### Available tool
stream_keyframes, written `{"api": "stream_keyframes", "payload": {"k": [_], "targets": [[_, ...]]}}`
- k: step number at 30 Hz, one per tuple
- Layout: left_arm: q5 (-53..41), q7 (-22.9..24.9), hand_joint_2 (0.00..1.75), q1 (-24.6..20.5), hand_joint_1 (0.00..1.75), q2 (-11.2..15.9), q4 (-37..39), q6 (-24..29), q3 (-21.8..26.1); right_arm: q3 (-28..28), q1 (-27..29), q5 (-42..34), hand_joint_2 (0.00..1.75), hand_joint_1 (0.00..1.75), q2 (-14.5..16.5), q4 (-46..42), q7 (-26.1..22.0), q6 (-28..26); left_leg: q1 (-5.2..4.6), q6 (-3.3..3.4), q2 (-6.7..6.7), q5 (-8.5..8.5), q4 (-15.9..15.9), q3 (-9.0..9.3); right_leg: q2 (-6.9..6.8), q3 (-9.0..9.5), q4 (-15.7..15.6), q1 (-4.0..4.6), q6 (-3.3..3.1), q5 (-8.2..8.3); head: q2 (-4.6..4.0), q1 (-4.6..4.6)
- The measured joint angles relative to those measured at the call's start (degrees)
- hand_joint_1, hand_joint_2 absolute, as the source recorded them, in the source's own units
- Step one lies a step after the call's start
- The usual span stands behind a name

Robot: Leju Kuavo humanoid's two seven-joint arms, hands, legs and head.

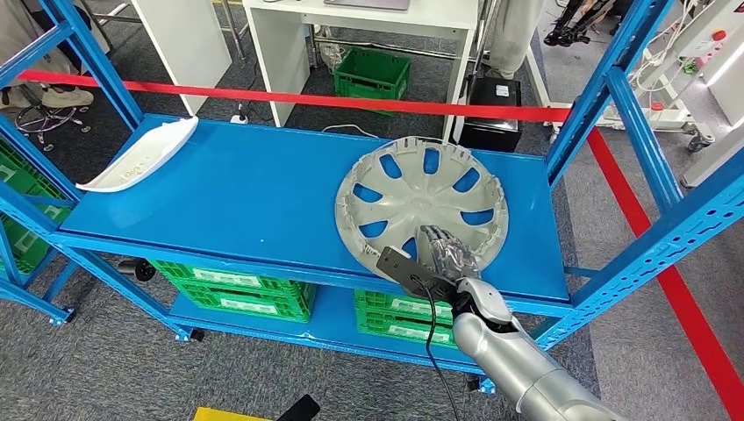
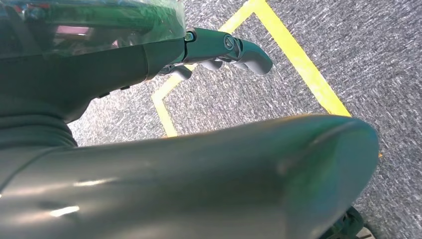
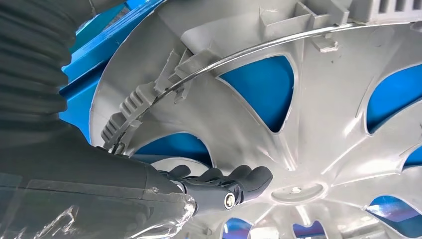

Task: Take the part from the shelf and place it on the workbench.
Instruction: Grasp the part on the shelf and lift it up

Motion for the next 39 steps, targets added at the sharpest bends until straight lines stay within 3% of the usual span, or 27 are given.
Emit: {"api": "stream_keyframes", "payload": {"k": [2, 3, 31, 39], "targets": [[0.0, 0.0, 0.0, 0.0, 0.0, 0.0, 0.0, 0.0, 0.1, 0.0, 0.0, -0.2, 1.75, 1.72, 0.0, 0.0, -0.1, 0.0, 0.0, 0.0, 0.0, 0.0, 0.0, 0.04, 0.0, 0.02, 0.0, 0.0, 0.0, 0.0, 0.0, 0.0], [-0.1, 0.0, 0.0, 0.0, 0.0, 0.0, 0.0, 0.0, 0.2, 0.0, 0.0, -0.3, 1.75, 1.75, 0.1, 0.0, -0.2, 0.0, 0.0, 0.0, 0.0, 0.0, 0.0, 0.06, 0.0, 0.03, 0.0, 0.0, 0.0, 0.0, 0.0, -0.01], [-1.0, 0.1, 0.0, 0.0, 0.0, 0.0, -0.3, 0.0, 1.2, -1.2, 0.2, -3.3, 1.75, 1.75, 0.0, 0.1, -2.3, -3.1, 0.0, 0.07, 0.01, 0.06, 0.0, 0.09, 0.02, 0.08, 0.0, 0.0, 0.0, 0.02, 0.0, 0.07], [-1.0, -0.1, 0.0, 0.1, 0.0, 0.0, -0.3, 0.1, 1.5, -1.9, 0.4, -5.6, 1.75, 1.75, -0.2, 0.0, -5.3, -5.3, 0.0, 0.07, 0.01, 0.06, 0.0, 0.09, 0.03, 0.08, 0.0, 0.01, 0.0, 0.02, 0.0, 0.07]]}}
